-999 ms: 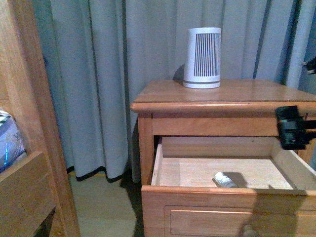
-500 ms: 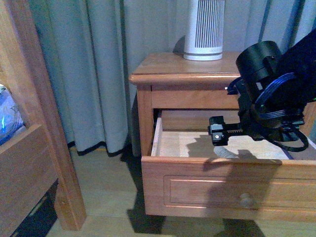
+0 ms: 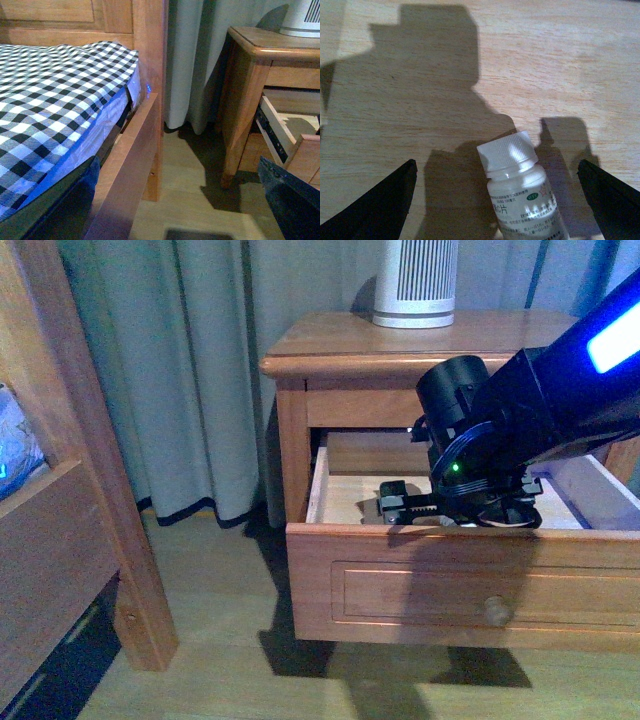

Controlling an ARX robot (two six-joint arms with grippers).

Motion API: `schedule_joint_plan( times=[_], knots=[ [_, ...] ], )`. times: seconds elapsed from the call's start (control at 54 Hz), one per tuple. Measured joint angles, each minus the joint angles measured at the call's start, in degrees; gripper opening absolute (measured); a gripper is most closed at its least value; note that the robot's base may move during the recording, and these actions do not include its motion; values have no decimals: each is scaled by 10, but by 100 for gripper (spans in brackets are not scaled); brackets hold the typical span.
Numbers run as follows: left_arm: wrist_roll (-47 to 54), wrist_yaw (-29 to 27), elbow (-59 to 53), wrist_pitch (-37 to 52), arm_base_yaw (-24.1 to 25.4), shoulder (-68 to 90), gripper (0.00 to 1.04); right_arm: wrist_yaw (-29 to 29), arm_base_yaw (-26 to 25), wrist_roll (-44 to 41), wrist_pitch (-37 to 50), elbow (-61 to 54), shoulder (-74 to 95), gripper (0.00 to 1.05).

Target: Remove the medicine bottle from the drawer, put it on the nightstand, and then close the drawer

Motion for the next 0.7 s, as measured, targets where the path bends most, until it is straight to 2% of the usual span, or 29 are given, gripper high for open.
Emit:
schedule_joint_plan(
  times=[0.204,0.648,0.703],
  knots=[
    [0,0,0,0,0,0,98,0,-9,4,4,14,15,97],
    [0,0,0,0,0,0,98,-5,-9,15,4,9,10,33],
    [0,0,0,0,0,0,98,-6,-8,17,3,5,2,31]
  ],
)
